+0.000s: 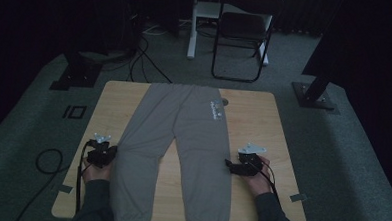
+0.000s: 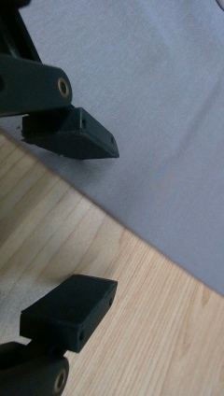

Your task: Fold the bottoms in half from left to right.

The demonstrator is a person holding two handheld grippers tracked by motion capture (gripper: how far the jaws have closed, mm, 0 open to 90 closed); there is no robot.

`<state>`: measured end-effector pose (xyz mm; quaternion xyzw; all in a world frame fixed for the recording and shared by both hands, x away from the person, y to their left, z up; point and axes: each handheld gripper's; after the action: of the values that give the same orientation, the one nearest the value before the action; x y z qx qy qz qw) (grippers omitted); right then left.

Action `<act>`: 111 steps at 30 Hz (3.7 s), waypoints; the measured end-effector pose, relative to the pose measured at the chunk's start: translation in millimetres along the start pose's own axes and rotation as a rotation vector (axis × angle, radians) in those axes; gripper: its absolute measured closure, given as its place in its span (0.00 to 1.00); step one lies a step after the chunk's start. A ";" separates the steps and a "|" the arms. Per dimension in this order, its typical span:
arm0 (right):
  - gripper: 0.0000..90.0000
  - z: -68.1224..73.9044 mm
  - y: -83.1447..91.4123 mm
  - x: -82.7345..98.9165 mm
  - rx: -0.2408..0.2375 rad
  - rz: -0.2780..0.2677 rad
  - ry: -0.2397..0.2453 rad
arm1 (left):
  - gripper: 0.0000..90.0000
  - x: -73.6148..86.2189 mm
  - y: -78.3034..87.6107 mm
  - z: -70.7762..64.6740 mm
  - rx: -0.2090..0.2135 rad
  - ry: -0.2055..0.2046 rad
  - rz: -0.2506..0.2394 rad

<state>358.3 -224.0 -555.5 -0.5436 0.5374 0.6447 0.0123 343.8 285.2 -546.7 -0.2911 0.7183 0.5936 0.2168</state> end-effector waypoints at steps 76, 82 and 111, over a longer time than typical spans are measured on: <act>0.71 14.0 -59.2 -62.5 0.001 -0.022 -0.039 | 0.84 37.4 -25.3 -195.4 0.424 -0.453 0.085; 0.71 8.4 -69.4 -76.2 -0.010 0.005 -0.062 | 0.81 33.6 -27.2 -189.9 0.436 -0.425 0.092; 0.91 13.4 -70.3 -80.5 0.002 0.028 -0.023 | 0.67 -13.6 -42.4 -93.5 0.271 -0.087 0.047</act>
<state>424.1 -139.1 -548.1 -0.5286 0.5453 0.6505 0.0102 385.6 190.5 -549.8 -0.2162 0.7884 0.5081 0.2712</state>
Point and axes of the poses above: each handheld gripper's, and its own axes: y roughly backward along the jaws, x roughly out of its underside, z roughly to its left, and after that the axes turned 13 degrees about y, right-handed
